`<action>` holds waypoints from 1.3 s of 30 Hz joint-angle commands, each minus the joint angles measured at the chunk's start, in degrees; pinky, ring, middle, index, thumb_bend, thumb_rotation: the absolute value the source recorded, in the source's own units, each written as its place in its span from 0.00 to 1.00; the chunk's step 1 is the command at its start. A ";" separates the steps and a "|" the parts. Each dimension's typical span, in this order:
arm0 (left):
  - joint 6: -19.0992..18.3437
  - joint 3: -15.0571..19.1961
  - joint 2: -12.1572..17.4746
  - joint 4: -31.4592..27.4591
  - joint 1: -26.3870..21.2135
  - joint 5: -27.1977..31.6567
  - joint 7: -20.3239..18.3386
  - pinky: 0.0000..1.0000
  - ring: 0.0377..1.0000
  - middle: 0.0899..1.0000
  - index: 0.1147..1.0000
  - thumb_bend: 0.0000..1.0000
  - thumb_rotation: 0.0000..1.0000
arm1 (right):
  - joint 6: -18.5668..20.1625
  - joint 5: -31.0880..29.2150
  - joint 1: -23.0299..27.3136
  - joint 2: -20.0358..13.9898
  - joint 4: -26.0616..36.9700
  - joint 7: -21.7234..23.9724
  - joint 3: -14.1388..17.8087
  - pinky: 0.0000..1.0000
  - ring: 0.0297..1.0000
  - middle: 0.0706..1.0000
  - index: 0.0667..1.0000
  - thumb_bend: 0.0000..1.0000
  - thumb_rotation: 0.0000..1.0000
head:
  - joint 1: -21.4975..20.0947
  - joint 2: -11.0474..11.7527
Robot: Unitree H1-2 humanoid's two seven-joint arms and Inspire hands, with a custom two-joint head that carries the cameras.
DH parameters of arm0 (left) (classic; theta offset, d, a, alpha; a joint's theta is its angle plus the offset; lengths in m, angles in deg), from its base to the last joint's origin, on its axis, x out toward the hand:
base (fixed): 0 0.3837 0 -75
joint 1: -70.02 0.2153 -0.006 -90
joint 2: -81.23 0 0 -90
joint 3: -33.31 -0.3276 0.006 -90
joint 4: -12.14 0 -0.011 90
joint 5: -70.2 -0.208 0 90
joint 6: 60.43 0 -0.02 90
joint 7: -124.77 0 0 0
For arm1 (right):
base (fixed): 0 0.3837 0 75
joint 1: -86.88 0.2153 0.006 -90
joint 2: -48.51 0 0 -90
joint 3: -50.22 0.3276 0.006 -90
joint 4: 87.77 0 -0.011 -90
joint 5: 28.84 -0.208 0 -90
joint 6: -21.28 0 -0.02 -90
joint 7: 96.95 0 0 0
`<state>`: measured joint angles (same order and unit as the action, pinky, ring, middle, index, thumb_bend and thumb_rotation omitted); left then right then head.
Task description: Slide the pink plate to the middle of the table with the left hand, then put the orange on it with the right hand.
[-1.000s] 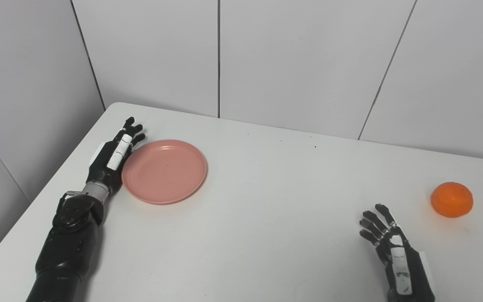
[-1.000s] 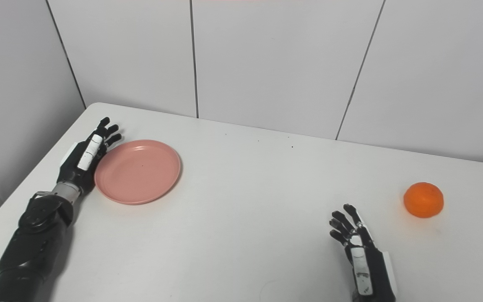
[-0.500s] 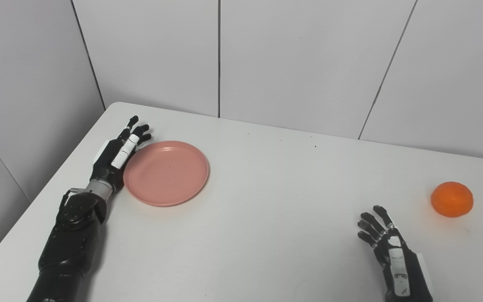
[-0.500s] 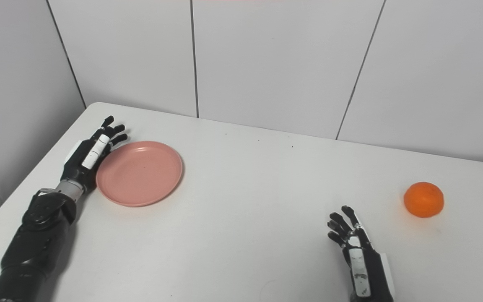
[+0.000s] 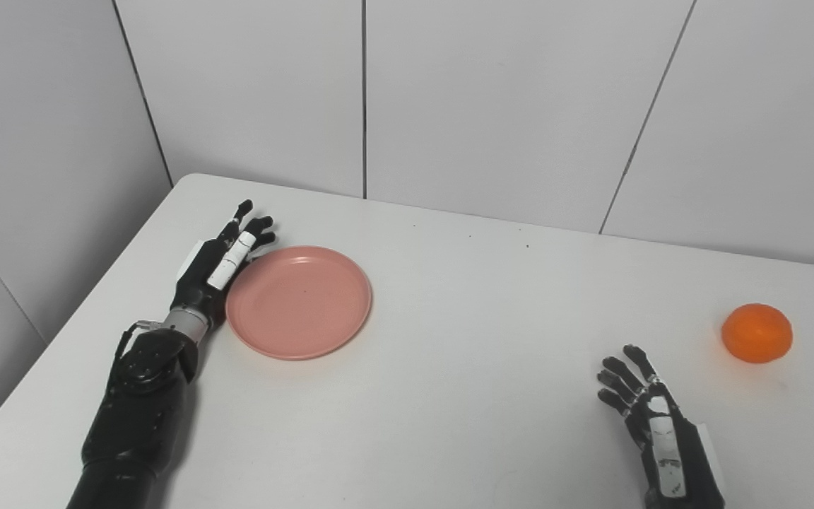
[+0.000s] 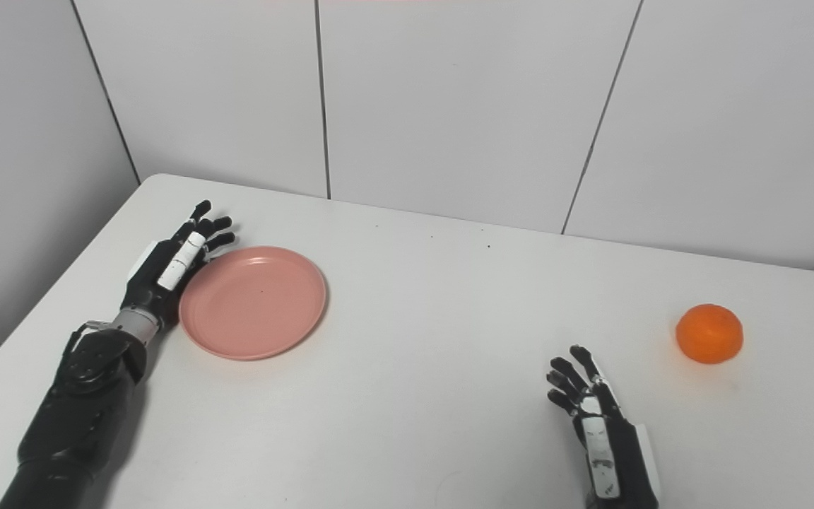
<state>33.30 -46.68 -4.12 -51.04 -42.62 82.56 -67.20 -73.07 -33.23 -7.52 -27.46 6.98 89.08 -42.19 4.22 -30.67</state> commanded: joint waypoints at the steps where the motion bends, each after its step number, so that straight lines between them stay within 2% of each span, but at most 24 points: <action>1: -1.09 -0.49 -0.77 -2.26 -0.90 0.10 0.27 0.73 0.87 0.88 0.97 0.94 0.74 | 1.57 -0.21 -4.80 1.37 -4.16 -0.14 -1.01 0.83 0.83 0.83 0.89 0.82 0.96 | 0.11 -0.02; 8: -2.64 -0.99 -1.41 -5.13 0.05 0.00 -0.13 0.75 0.87 0.89 0.97 0.92 0.75 | 1.52 -0.06 -4.77 1.49 -4.20 -0.21 -1.16 0.83 0.84 0.83 0.90 0.81 0.95 | 0.04 -0.06; 16: -2.07 -2.48 -1.32 -4.57 0.21 -0.91 -0.70 0.71 0.87 0.90 1.00 0.91 0.78 | 1.35 -0.08 -4.84 1.45 -4.15 -0.01 -1.24 0.83 0.83 0.83 0.90 0.82 0.96 | 0.04 -0.23; 20: -2.00 -3.05 -1.76 -4.31 0.18 -0.63 -0.76 0.71 0.87 0.90 1.00 0.95 0.77 | 1.44 -0.15 -4.85 1.46 -4.17 0.04 -1.21 0.83 0.84 0.83 0.90 0.82 0.95 | 0.04 -0.23; 23: -1.86 -3.50 -2.08 -4.41 0.20 -0.66 -0.82 0.71 0.87 0.91 1.00 0.92 0.78 | 1.23 0.11 -4.78 1.43 -4.26 -0.03 -1.24 0.83 0.83 0.83 0.90 0.81 0.96 | 0.03 -0.25; 26: -2.76 -3.56 -3.27 -5.19 0.32 -0.43 -0.07 0.71 0.87 0.91 1.00 0.93 0.77 | 1.28 0.01 -4.77 1.49 -4.28 0.02 -1.23 0.83 0.83 0.83 0.90 0.81 0.95 | 0.05 -0.24; 33: -1.38 -4.12 -4.95 -4.47 -0.08 -0.76 -0.15 0.72 0.85 0.88 1.00 0.93 0.77 | 1.60 0.60 -4.89 1.59 -3.88 0.05 -1.58 0.83 0.83 0.83 0.90 0.81 0.96 | -0.20 -0.52; 39: -2.09 -4.46 -6.41 -5.48 0.12 -1.00 0.37 0.73 0.87 0.86 0.99 0.89 0.78 | 1.86 0.67 -4.74 1.68 -3.72 -0.02 -1.71 0.82 0.83 0.82 0.89 0.80 0.95 | -0.21 -0.53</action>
<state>31.38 -49.87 -8.91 -55.19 -41.45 81.31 -66.05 -73.02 -32.05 -7.90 -27.33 7.29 89.10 -42.77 3.96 -31.20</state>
